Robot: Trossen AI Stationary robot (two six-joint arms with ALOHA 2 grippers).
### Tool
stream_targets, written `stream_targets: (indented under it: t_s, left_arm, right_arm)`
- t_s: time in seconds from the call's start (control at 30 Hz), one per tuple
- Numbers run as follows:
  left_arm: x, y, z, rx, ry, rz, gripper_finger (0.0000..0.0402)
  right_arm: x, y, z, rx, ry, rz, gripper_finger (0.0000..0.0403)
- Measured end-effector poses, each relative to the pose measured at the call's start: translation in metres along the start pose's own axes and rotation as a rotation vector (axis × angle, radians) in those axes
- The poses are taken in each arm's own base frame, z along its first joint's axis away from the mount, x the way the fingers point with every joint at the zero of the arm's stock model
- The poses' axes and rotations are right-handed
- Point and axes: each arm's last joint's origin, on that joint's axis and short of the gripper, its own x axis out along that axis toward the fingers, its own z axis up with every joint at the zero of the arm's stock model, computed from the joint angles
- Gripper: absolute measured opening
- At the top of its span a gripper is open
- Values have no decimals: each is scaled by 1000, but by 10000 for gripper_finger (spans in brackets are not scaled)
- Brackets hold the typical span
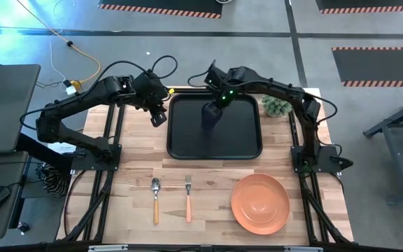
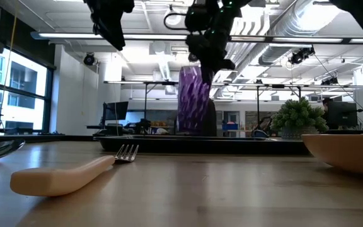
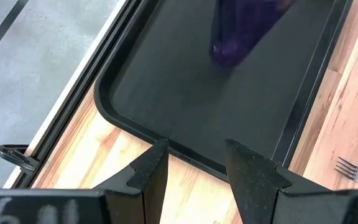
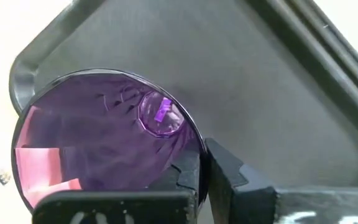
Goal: Pick and place plate/cup/fork/spoon on tray
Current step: Put the purple glass on the top left of the black serving tray
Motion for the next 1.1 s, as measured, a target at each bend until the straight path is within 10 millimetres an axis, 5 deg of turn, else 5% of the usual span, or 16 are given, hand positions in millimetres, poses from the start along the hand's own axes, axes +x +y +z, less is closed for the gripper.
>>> stream_targets:
  t_s: [0.73,1.1]
  left_arm:
    - [0,0,0,0,-4,0,147]
    - [0,0,0,0,-5,0,147]
  right_arm:
    - [-148,-63,-36,86,-396,-228,1]
    - [-172,-86,-56,134,-381,-307,1]
